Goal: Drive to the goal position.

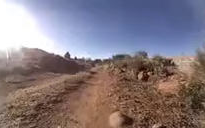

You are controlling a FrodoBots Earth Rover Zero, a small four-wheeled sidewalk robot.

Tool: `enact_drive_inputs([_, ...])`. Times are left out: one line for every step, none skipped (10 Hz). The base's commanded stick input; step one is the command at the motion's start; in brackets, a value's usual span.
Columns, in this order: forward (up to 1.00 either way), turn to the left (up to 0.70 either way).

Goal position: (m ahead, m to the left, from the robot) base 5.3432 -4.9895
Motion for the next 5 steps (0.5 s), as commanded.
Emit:
enact_drive_inputs([0.5, 0.01])
enact_drive_inputs([0.5, 0.05])
enact_drive_inputs([0.5, 0.18])
enact_drive_inputs([0.5, 0.44])
enact_drive_inputs([0.5, 0.23])
